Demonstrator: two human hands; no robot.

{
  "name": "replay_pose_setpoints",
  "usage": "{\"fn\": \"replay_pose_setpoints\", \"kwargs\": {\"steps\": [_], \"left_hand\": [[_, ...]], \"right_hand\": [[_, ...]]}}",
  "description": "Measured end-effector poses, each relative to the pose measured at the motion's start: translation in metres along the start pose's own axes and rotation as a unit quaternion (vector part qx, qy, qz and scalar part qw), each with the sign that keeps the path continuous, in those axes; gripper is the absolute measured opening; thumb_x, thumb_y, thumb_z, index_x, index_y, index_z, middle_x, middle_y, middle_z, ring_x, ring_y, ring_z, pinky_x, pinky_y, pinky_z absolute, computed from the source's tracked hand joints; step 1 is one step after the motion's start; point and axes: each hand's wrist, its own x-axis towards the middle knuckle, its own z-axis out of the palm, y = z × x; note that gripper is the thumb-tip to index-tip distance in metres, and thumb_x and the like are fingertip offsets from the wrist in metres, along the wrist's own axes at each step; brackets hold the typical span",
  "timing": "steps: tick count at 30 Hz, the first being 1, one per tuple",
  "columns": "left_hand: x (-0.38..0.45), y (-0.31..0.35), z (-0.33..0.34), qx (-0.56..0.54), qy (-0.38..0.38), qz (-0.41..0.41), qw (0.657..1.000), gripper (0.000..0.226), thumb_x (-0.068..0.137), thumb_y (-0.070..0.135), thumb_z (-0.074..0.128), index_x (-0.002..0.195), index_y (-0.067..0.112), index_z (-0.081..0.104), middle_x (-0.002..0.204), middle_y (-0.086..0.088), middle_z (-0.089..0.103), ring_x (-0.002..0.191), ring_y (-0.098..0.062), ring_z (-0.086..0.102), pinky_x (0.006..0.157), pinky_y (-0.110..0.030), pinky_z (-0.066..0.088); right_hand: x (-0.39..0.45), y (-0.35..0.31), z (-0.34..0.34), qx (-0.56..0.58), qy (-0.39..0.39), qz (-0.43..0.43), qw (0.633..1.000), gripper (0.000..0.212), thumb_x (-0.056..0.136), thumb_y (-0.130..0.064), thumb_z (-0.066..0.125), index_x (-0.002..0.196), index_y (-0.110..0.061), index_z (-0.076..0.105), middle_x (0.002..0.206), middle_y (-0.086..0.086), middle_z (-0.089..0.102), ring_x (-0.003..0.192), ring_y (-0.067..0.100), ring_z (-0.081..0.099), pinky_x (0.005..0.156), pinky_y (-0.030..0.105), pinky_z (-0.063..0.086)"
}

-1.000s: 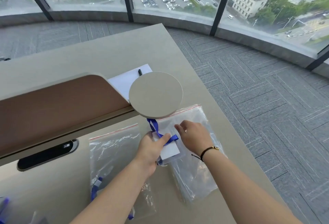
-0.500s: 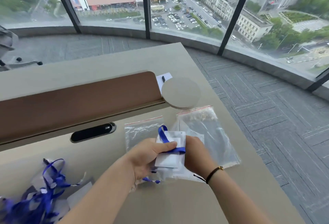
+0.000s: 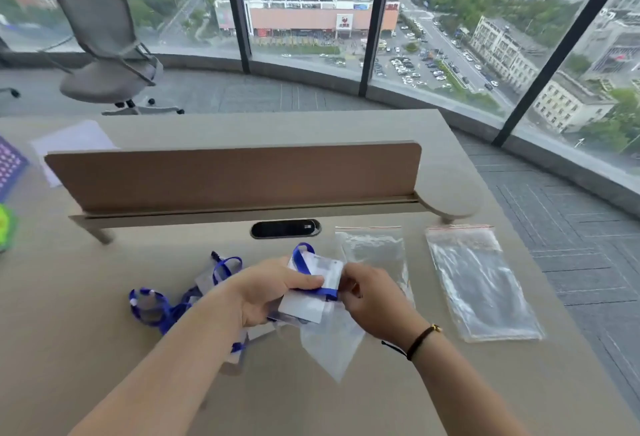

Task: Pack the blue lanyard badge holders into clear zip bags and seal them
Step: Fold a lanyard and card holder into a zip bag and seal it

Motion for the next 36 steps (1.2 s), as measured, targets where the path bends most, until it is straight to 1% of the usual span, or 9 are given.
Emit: {"fn": "replay_pose_setpoints", "kwargs": {"steps": [4, 7, 11, 14, 17, 20, 25, 32, 36], "left_hand": [[-0.015, -0.008, -0.038, 0.046, -0.003, -0.015, 0.999, 0.024, 0.091, 0.013, 0.070, 0.115, 0.008, 0.069, 0.108, -0.017, 0.075, 0.093, -0.030, 0.071, 0.064, -0.032, 0.058], [-0.021, -0.012, -0.058, 0.134, 0.026, -0.032, 0.990, 0.036, 0.078, 0.021, 0.080, 0.108, 0.007, 0.067, 0.110, -0.017, 0.072, 0.090, -0.031, 0.065, 0.077, -0.039, 0.049], [-0.025, -0.014, -0.067, 0.299, 0.047, -0.062, 0.951, 0.038, 0.071, 0.028, 0.078, 0.100, 0.016, 0.056, 0.090, -0.009, 0.057, 0.079, -0.025, 0.046, 0.052, -0.030, 0.032], [-0.027, -0.007, -0.061, 0.373, 0.011, -0.079, 0.925, 0.033, 0.084, 0.017, 0.073, 0.114, 0.009, 0.062, 0.092, -0.006, 0.070, 0.071, -0.024, 0.061, 0.054, -0.029, 0.050], [-0.023, -0.002, -0.057, 0.469, -0.008, -0.103, 0.877, 0.044, 0.074, 0.028, 0.077, 0.113, 0.014, 0.066, 0.109, -0.014, 0.073, 0.080, -0.028, 0.065, 0.082, -0.045, 0.060], [-0.016, 0.003, -0.056, 0.522, -0.004, -0.113, 0.846, 0.040, 0.070, 0.036, 0.079, 0.102, 0.012, 0.073, 0.100, -0.015, 0.073, 0.070, -0.027, 0.060, 0.066, -0.034, 0.054], [-0.009, 0.008, -0.059, 0.415, 0.049, -0.132, 0.899, 0.038, 0.072, 0.024, 0.080, 0.103, 0.002, 0.073, 0.094, -0.016, 0.078, 0.080, -0.032, 0.076, 0.084, -0.041, 0.061], [-0.002, 0.001, -0.064, 0.301, 0.118, -0.113, 0.940, 0.026, 0.086, 0.011, 0.065, 0.110, 0.004, 0.064, 0.104, -0.023, 0.070, 0.072, -0.028, 0.071, 0.074, -0.036, 0.063], [-0.008, 0.001, -0.058, 0.247, 0.130, -0.094, 0.956, 0.031, 0.097, 0.014, 0.057, 0.128, 0.012, 0.056, 0.131, -0.020, 0.059, 0.086, -0.025, 0.075, 0.072, -0.032, 0.064]], "right_hand": [[0.004, -0.020, 0.026, -0.010, -0.026, -0.003, 1.000, 0.012, 0.088, -0.011, 0.054, 0.085, -0.022, 0.057, 0.085, -0.006, 0.068, 0.076, 0.017, 0.060, 0.069, 0.034, 0.051], [0.004, -0.032, 0.042, -0.011, -0.034, -0.008, 0.999, 0.015, 0.089, -0.013, 0.051, 0.084, -0.026, 0.047, 0.086, -0.004, 0.068, 0.078, 0.016, 0.060, 0.071, 0.036, 0.052], [0.006, -0.047, 0.054, -0.015, -0.033, -0.028, 0.999, 0.011, 0.088, -0.021, 0.045, 0.086, -0.030, 0.042, 0.085, -0.003, 0.065, 0.081, 0.019, 0.060, 0.071, 0.041, 0.052], [0.007, -0.058, 0.059, -0.021, -0.059, -0.062, 0.996, 0.011, 0.094, -0.015, 0.047, 0.092, -0.024, 0.041, 0.087, 0.001, 0.060, 0.078, 0.019, 0.054, 0.069, 0.034, 0.047], [0.007, -0.066, 0.064, -0.035, -0.076, -0.089, 0.992, 0.011, 0.095, -0.016, 0.048, 0.091, -0.023, 0.040, 0.085, 0.001, 0.057, 0.073, 0.016, 0.050, 0.062, 0.028, 0.042], [0.006, -0.068, 0.067, -0.031, -0.092, -0.100, 0.990, 0.008, 0.091, -0.015, 0.049, 0.093, -0.021, 0.044, 0.087, 0.007, 0.063, 0.075, 0.026, 0.054, 0.066, 0.041, 0.047], [0.005, -0.060, 0.064, -0.016, -0.080, -0.099, 0.992, 0.017, 0.091, -0.014, 0.050, 0.088, -0.028, 0.040, 0.083, -0.001, 0.060, 0.071, 0.022, 0.052, 0.058, 0.026, 0.040], [0.002, -0.055, 0.067, 0.056, -0.061, -0.049, 0.995, 0.014, 0.087, -0.016, 0.051, 0.084, -0.025, 0.040, 0.075, -0.005, 0.058, 0.070, 0.021, 0.056, 0.064, 0.039, 0.049], [0.003, -0.050, 0.067, 0.083, -0.063, -0.015, 0.994, 0.014, 0.085, -0.017, 0.051, 0.083, -0.026, 0.041, 0.077, -0.003, 0.061, 0.072, 0.023, 0.060, 0.067, 0.042, 0.053]]}}
